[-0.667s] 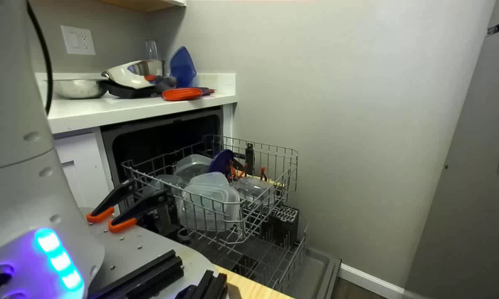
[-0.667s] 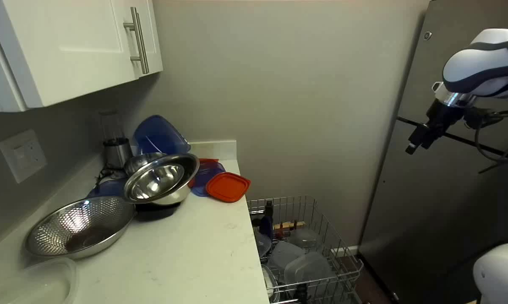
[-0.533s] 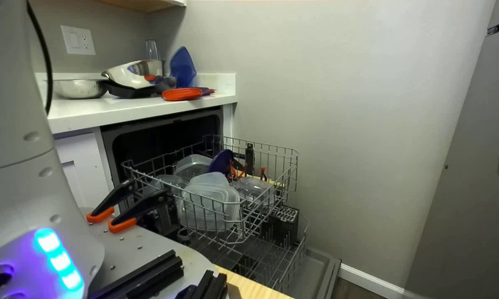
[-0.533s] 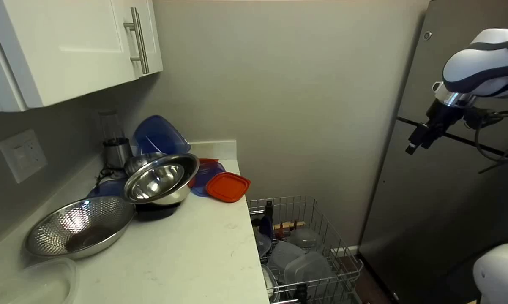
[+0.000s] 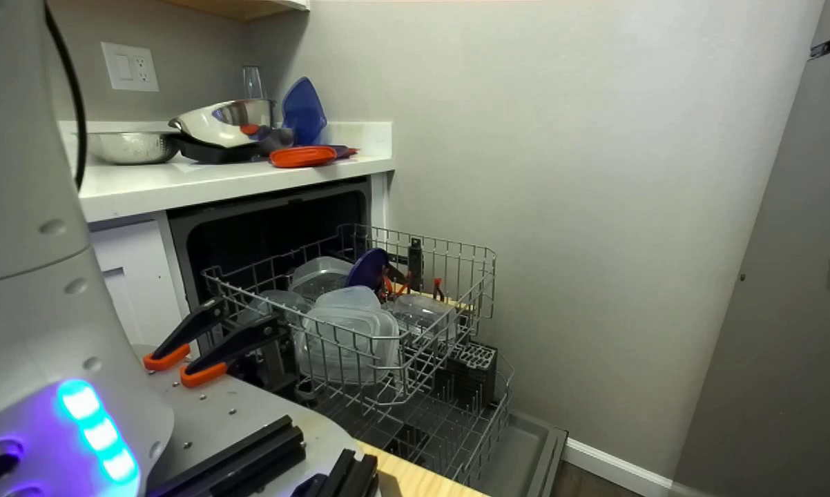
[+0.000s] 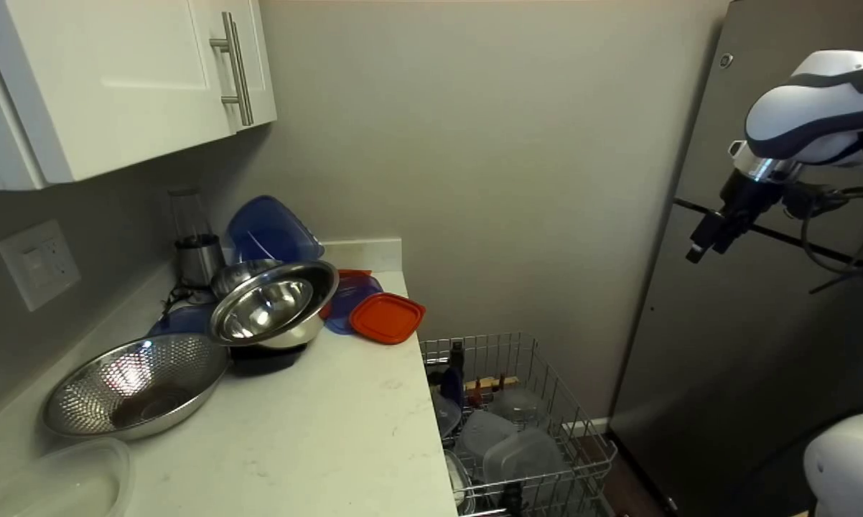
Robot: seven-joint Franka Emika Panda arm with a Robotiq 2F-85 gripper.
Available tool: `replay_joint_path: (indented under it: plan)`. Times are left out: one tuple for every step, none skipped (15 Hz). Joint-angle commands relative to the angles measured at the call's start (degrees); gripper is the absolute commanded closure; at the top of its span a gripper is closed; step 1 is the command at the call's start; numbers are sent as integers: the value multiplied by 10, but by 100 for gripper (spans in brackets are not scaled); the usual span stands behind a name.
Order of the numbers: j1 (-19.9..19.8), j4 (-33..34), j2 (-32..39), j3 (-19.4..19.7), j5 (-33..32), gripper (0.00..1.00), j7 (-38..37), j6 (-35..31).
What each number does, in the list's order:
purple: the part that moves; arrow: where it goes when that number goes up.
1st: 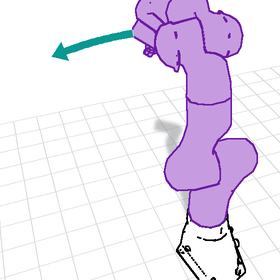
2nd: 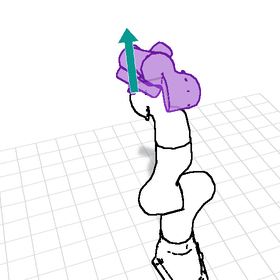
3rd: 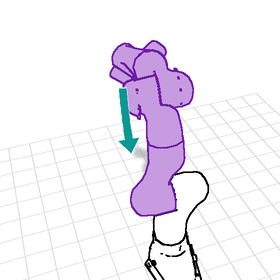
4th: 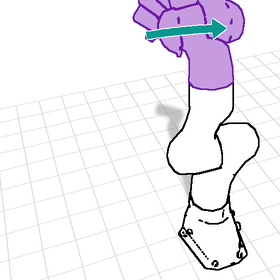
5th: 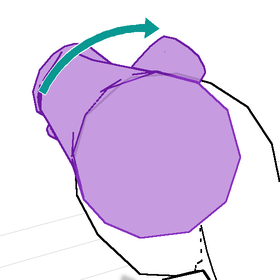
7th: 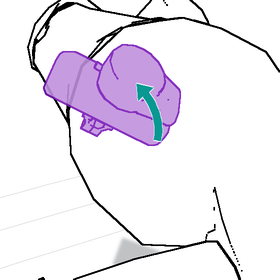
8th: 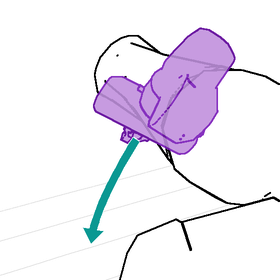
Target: Remove the blue lid from the dishwasher
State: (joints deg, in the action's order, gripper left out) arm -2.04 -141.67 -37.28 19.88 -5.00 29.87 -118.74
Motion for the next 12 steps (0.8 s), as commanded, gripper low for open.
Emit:
replay_joint_path:
  plan:
    - [7, 78, 110, -36, -17, 0, -10, -4]
    - [11, 105, 141, -48, -19, 0, -9, -3]
    - [13, 130, 167, -57, -21, 0, -4, 1]
    - [17, 157, 196, -67, -23, 0, 1, 5]
    - [19, 182, 223, -75, -22, 0, 5, 5]
    - [20, 206, 250, -82, -20, 0, 9, 5]
    - [21, 227, 275, -90, -18, 0, 14, 3]
    - [22, 251, 302, -98, -16, 0, 18, 3]
    - [21, 270, 326, -106, -16, 0, 21, 1]
    - [21, 289, 349, -114, -9, 0, 29, 3]
    - [21, 305, 370, -121, -1, 0, 42, 4]
    - [21, 319, 390, -131, 3, 0, 54, 3]
